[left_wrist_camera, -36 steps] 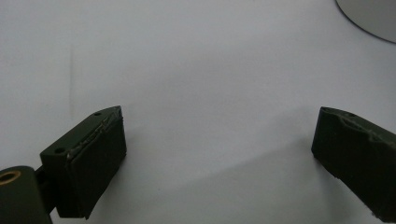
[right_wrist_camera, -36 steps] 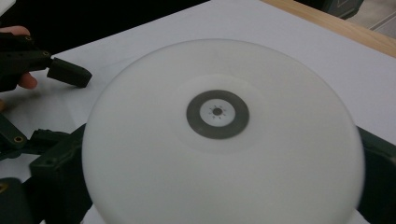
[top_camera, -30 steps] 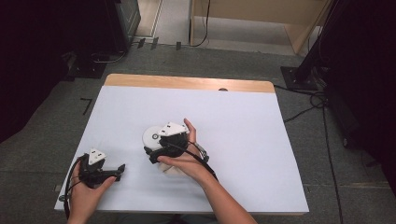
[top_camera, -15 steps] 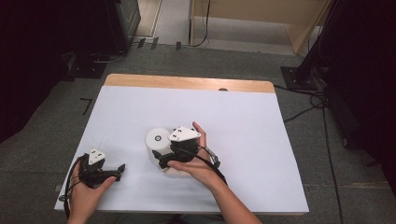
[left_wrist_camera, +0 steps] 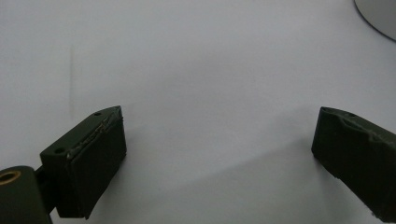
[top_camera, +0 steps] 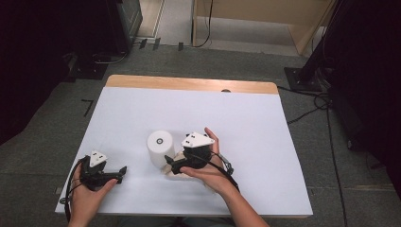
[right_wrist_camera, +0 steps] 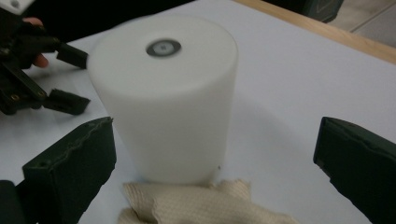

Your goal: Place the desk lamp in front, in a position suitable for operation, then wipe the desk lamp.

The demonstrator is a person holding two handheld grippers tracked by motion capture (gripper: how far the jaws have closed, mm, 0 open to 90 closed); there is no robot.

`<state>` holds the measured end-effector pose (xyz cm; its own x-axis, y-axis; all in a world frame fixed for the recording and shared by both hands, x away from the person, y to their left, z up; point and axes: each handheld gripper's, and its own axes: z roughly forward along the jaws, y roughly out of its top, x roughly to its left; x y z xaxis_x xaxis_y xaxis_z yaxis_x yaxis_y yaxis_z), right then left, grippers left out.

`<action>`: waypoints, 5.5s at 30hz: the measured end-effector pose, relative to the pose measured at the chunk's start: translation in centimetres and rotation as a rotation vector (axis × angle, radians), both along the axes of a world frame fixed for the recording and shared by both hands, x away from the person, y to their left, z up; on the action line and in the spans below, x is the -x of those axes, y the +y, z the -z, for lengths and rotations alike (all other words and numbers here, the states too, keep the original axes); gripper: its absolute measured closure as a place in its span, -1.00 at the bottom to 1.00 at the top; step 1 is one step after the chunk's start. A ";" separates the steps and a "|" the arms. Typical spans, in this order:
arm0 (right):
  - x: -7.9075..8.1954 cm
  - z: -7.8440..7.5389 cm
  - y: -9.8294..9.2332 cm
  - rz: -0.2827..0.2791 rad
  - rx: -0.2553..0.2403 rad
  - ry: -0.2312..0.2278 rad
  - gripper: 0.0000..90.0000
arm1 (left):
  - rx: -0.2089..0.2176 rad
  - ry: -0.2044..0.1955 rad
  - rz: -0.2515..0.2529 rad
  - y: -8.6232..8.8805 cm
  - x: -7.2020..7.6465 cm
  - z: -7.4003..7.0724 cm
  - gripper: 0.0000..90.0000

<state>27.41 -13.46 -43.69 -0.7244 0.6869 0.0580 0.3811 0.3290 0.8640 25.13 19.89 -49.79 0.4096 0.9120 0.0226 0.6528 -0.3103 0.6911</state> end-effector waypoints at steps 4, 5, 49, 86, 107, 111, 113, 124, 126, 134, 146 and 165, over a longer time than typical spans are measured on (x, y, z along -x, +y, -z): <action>0.3 0.9 -0.9 0.024 0.023 0.020 -1.00 | -0.002 0.000 0.001 0.0 0.0 0.0 -0.94; 0.6 1.5 -1.4 0.034 0.032 0.043 -1.00 | -0.003 0.000 0.002 0.0 0.0 0.0 -0.94; 3.3 4.5 -6.2 0.134 0.087 0.105 0.82 | 0.246 -0.064 0.194 -3.4 0.7 -2.9 -0.86; 1.4 4.2 -10.4 0.250 0.047 0.137 0.75 | 0.277 -0.149 0.335 -11.9 -3.4 -2.8 -0.90; 1.6 5.0 -10.5 0.223 0.029 0.157 0.74 | 0.281 -0.184 0.372 -12.2 -3.3 -2.8 -0.87; 1.7 4.9 -10.7 0.223 0.024 0.156 0.74 | 0.258 -0.203 0.389 -12.2 -3.1 -2.9 -0.85; 1.8 4.8 -10.6 0.221 0.022 0.151 0.74 | 0.260 -0.203 0.413 -12.1 -3.0 -2.9 -0.84; 3.3 3.2 -9.0 0.042 -0.041 0.046 0.76 | 0.304 -0.186 0.627 -13.5 -1.7 -2.9 -0.83; 3.6 2.8 -8.6 0.003 -0.061 0.032 0.76 | 0.309 -0.183 0.657 -13.8 -1.5 -2.8 -0.83; 4.7 1.4 -7.7 -0.069 -0.127 -0.003 0.77 | 0.310 -0.171 0.678 -14.3 -1.2 -2.7 -0.84; 5.8 -0.2 -7.3 -0.105 -0.192 -0.090 0.77 | 0.313 -0.156 0.677 -14.3 -1.2 -2.6 -0.85; 3.6 5.2 -6.8 -0.075 -0.086 0.166 0.77 | 0.308 -0.157 0.676 -14.5 -1.2 -2.6 -0.86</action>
